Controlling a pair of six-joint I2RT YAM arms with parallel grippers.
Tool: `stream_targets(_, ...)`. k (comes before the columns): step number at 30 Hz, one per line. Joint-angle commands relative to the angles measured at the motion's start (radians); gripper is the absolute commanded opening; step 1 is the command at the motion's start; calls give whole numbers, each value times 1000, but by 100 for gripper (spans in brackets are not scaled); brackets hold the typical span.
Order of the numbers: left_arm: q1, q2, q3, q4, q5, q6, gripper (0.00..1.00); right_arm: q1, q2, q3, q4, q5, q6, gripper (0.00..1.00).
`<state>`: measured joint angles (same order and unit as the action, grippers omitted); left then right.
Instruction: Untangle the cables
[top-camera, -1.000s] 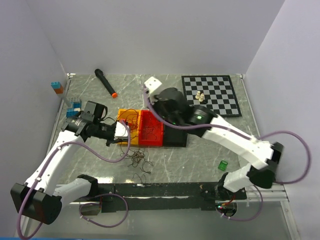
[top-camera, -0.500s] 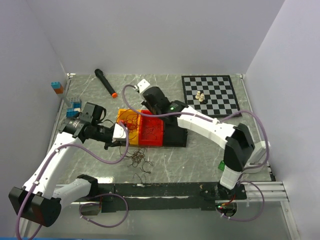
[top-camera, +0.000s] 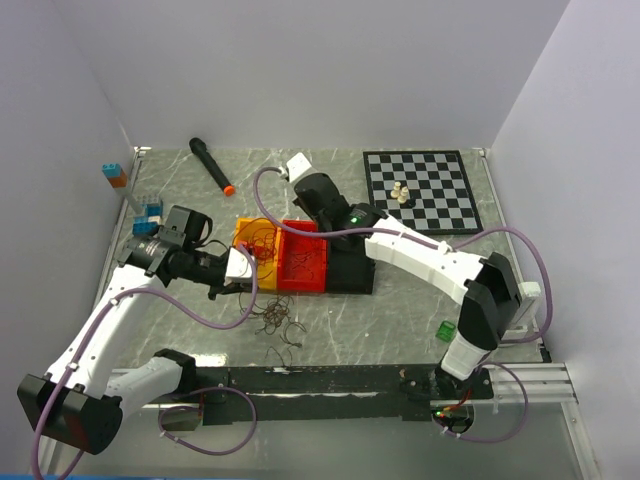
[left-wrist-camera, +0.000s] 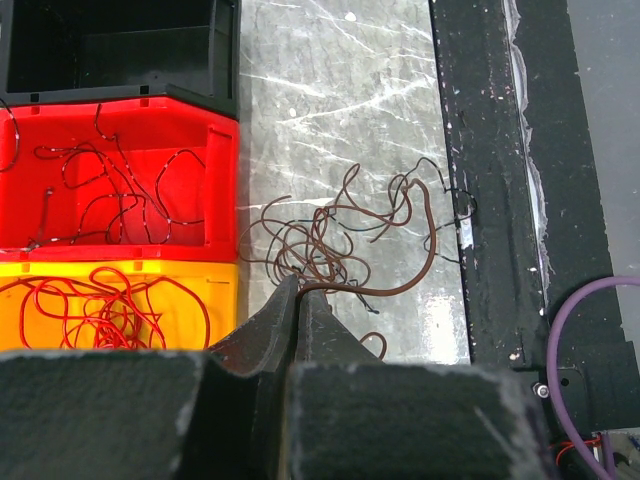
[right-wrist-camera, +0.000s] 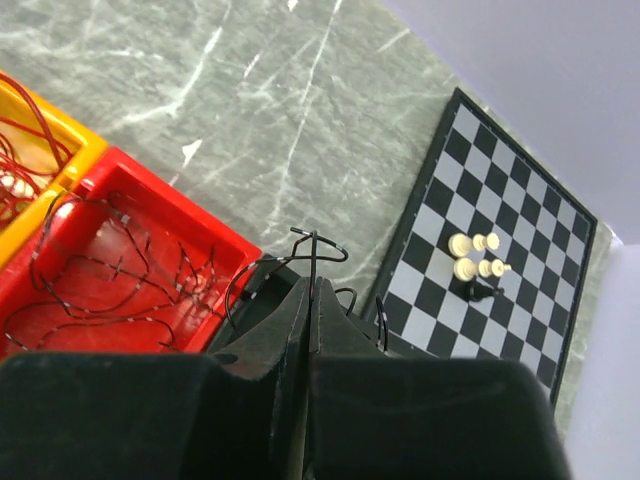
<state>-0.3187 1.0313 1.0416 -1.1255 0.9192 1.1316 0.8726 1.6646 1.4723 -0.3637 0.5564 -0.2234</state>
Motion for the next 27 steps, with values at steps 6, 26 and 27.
stream_targets(6, -2, 3, 29, 4, 38, 0, 3, -3, 3, 9, -6, -9, -13, 0)
stream_targets(26, -3, 1, 60, -14, 35, -9, 3, 49, 314, 171, -90, -133, 199, 0)
stream_targets(27, -3, 3, 61, -17, 33, -7, 3, 48, 320, 172, -93, -145, 222, 0)
